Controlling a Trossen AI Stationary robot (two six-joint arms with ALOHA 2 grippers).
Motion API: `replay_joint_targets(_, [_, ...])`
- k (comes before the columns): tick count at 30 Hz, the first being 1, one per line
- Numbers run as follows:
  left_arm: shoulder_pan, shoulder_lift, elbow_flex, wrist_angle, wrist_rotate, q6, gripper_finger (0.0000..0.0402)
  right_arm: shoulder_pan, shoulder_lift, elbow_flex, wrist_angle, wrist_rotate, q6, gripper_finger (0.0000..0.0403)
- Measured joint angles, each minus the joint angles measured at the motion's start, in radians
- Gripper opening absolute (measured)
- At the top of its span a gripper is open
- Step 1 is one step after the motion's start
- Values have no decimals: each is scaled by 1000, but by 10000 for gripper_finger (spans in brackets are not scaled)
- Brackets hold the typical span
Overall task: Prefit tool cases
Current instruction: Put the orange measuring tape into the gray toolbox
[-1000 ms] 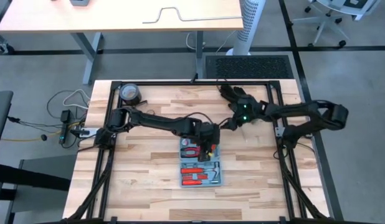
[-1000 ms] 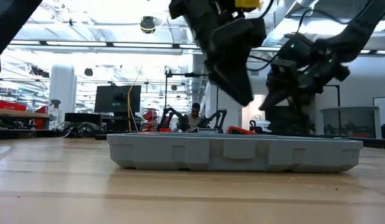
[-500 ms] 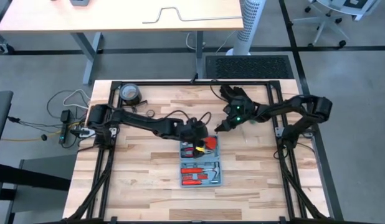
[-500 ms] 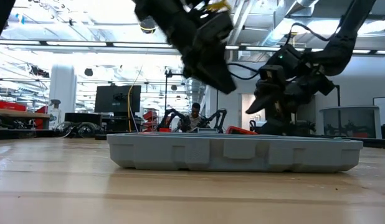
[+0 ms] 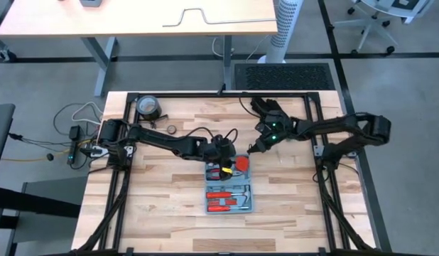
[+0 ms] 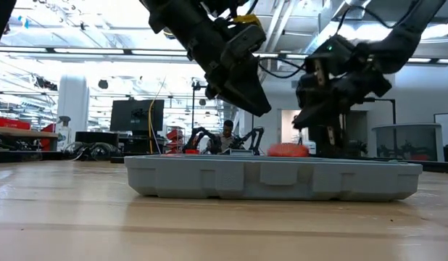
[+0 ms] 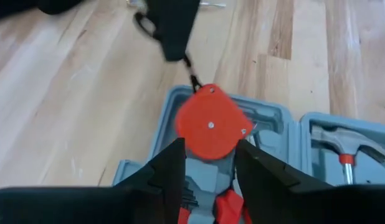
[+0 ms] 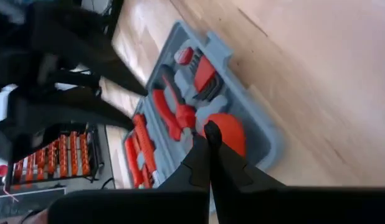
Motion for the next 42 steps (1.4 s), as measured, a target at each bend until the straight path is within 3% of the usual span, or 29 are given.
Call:
replay_joint_targets(8, [-7,0,0,7,-3,-19,129,5,-100,-28,-169,37,-37,3])
replay_joint_targets(16, [-32,83,0,41,79,-111,129,-14,-227,-31,-157,49,-5,1])
replay_joint_targets(24, [-51,85,0,142,79,-135,129,-41,-229,-30,-107,58,34,1])
replay_joint_targets(34, [-76,85,0,10,17,-191,130,-5,-226,-13,37,95,151,0])
replay_joint_targets(38, [-109,85,0,25,-98,-226,130,18,-226,36,41,147,164,0])
replay_joint_targets(42, [-127,85,0,-65,-197,-288,128,76,-226,67,41,203,193,0])
